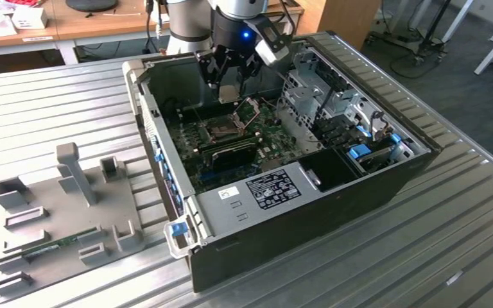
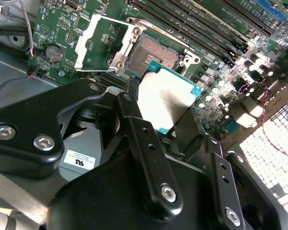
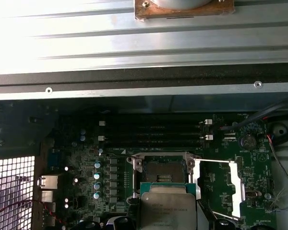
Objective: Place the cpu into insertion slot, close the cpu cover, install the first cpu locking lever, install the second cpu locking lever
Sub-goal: 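Place the cpu into insertion slot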
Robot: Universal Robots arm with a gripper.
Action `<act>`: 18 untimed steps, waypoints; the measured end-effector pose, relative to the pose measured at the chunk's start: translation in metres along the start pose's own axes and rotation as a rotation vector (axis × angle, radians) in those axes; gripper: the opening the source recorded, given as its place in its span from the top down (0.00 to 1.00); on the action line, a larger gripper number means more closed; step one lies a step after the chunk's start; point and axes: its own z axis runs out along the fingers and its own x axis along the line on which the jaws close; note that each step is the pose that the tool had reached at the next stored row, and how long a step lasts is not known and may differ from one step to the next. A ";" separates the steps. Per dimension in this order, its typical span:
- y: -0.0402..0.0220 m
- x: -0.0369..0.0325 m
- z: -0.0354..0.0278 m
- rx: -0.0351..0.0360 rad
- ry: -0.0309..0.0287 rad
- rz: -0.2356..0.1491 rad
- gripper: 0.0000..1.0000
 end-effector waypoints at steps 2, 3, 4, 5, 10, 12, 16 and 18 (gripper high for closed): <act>0.0000 0.0000 0.0006 -0.0005 -0.0002 0.000 0.46; -0.0001 0.0000 0.0011 -0.0004 -0.0002 0.000 0.46; -0.0001 0.0000 0.0014 0.0000 0.0000 0.000 0.46; -0.0001 0.0000 0.0014 0.0001 0.0001 0.000 0.46; -0.0002 0.0000 0.0017 0.0000 0.0000 0.000 0.46; -0.0002 0.0000 0.0017 0.0000 0.0000 0.000 0.46; -0.0004 0.0002 0.0034 0.0000 0.0000 0.000 0.46; -0.0005 0.0005 0.0052 -0.0001 0.0000 0.000 0.46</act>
